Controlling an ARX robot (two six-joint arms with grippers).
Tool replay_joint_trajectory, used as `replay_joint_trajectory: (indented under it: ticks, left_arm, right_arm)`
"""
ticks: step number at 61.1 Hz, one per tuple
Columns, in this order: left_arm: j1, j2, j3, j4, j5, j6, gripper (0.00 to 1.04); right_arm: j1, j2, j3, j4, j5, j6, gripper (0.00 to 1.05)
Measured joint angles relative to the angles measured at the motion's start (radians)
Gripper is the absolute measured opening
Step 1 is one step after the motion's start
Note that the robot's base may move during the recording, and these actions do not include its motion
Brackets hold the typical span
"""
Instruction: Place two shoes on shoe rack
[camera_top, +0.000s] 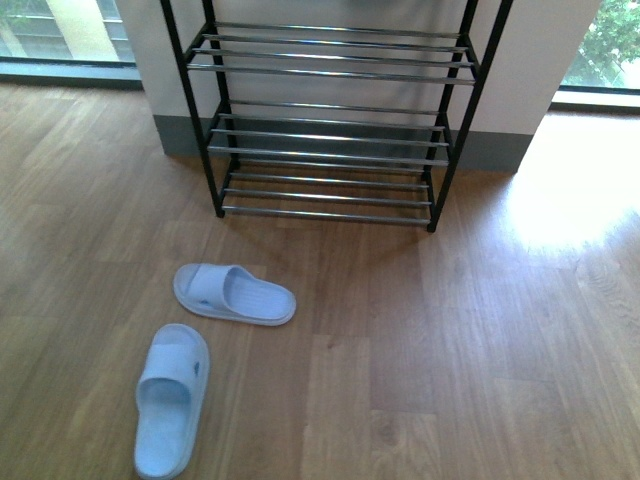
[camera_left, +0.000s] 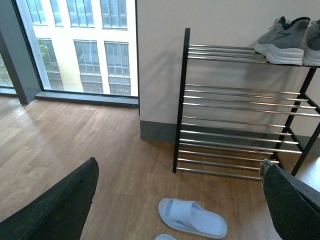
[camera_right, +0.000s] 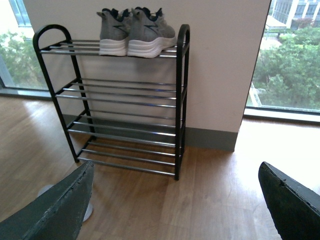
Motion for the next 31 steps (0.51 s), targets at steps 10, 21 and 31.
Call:
replay_joint_trajectory:
  ticks: [10,21,31]
  left_arm:
    - [0.0,0.0,0.0,0.0,0.0,0.0,0.95]
    - [0.0,0.0,0.0,0.0,0.0,0.0,0.95]
    - [0.0,0.0,0.0,0.0,-0.004,0.0,0.95]
  right_arm:
    - [0.0,-0.003,0.0,0.0,0.001,0.0,0.95]
    - [0.0,0.0,0.0,-0.003,0.002,0.0,0.95]
    - [-0.001,-0.002,0.0,-0.002,-0.003,0.0,0.95]
